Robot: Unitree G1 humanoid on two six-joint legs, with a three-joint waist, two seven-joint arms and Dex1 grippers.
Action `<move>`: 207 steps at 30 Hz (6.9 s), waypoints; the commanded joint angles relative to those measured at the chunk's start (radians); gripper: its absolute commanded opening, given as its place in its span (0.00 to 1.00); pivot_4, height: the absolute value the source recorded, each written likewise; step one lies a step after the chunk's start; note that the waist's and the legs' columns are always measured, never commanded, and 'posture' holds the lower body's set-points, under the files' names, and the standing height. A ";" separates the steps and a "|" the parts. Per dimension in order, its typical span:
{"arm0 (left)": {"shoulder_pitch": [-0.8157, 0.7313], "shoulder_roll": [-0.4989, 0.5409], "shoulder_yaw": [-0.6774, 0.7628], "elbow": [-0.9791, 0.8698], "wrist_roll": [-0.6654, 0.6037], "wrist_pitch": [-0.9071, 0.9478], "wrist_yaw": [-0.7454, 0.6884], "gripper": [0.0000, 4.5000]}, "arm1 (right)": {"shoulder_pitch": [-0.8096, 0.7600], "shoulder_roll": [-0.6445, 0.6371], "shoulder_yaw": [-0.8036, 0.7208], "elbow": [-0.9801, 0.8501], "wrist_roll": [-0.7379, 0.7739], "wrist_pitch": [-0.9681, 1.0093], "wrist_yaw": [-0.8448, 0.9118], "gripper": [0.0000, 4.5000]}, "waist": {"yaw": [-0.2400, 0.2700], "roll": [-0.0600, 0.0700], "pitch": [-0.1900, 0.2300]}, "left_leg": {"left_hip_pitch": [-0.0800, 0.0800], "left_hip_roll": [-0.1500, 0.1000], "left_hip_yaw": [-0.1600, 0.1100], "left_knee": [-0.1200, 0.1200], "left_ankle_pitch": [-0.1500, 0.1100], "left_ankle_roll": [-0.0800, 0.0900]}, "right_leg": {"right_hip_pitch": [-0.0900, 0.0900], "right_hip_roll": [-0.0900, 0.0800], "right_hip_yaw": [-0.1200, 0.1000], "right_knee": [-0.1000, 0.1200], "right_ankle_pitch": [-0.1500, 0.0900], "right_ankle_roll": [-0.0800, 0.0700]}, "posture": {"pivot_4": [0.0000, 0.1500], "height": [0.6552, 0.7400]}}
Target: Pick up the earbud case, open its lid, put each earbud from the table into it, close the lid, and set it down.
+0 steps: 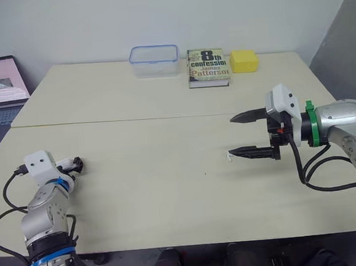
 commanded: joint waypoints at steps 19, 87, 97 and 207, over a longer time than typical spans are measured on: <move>0.118 0.008 -0.627 -0.458 0.064 -0.565 -0.848 0.62 | 0.139 0.024 -0.164 -0.192 0.329 0.396 -0.188 1.00 | 0.013 0.000 0.000 | -0.002 0.000 0.002 0.000 0.000 0.000 | -0.001 -0.006 0.001 -0.002 0.001 -0.001 | 1.00 0.99; -0.037 0.124 -0.686 -0.425 -0.064 -0.284 -1.022 1.00 | -0.049 -0.068 0.249 -0.091 0.138 0.344 -0.261 0.18 | -0.009 0.004 0.001 | -0.005 0.001 0.002 0.000 0.000 0.001 | -0.006 0.009 0.001 -0.001 -0.002 0.004 | 1.00 0.99; -0.172 0.078 -0.814 -0.603 0.016 -0.104 -0.965 1.00 | -0.059 -0.126 0.388 -0.133 -0.156 0.104 -0.100 0.18 | -0.022 0.003 0.002 | -0.005 0.001 0.002 0.000 0.000 0.001 | -0.006 0.009 0.001 -0.001 -0.002 0.004 | 1.00 0.99; -0.304 -0.008 -0.905 -0.497 0.109 -0.032 -1.060 0.17 | -0.119 0.007 0.399 -0.161 -0.329 0.139 0.056 0.18 | -0.024 0.003 0.002 | -0.003 0.000 0.000 0.002 0.000 0.000 | -0.008 0.008 0.002 0.012 0.000 0.000 | 1.00 0.99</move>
